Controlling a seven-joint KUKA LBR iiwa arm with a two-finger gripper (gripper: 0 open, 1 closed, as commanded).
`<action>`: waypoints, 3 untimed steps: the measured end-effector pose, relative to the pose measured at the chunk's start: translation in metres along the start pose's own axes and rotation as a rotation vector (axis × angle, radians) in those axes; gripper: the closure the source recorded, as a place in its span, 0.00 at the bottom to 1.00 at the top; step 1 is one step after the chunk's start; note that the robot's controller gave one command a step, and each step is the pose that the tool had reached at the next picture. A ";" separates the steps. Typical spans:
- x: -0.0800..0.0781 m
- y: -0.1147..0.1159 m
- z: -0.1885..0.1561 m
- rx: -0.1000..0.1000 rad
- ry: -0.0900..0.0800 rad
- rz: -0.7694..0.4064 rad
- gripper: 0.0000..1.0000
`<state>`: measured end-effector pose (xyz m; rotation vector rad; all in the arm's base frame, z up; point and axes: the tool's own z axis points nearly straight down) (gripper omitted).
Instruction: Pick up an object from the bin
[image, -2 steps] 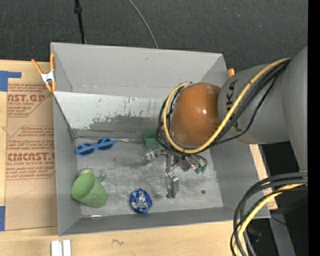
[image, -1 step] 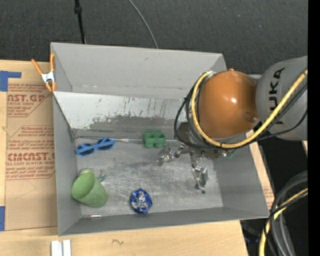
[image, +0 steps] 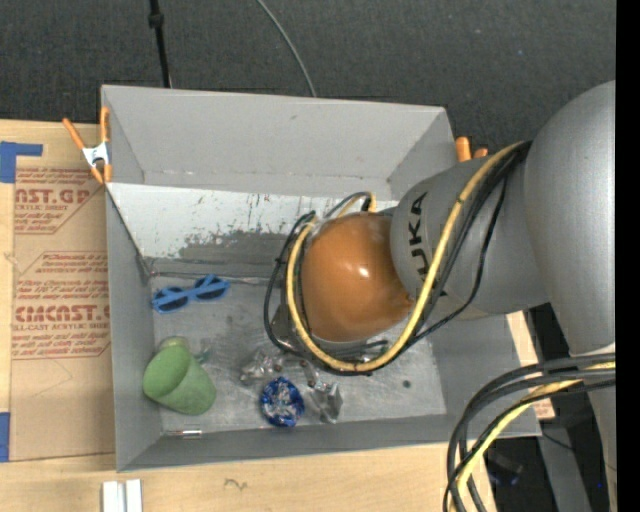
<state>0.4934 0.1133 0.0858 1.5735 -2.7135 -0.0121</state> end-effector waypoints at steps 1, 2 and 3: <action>0.002 -0.005 -0.004 0.007 -0.002 0.008 1.00; -0.028 0.023 0.006 0.021 0.005 -0.285 1.00; -0.022 0.015 -0.116 0.015 -0.005 -0.253 1.00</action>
Offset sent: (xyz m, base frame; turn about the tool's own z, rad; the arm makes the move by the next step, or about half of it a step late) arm 0.0000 0.0000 0.0000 0.0000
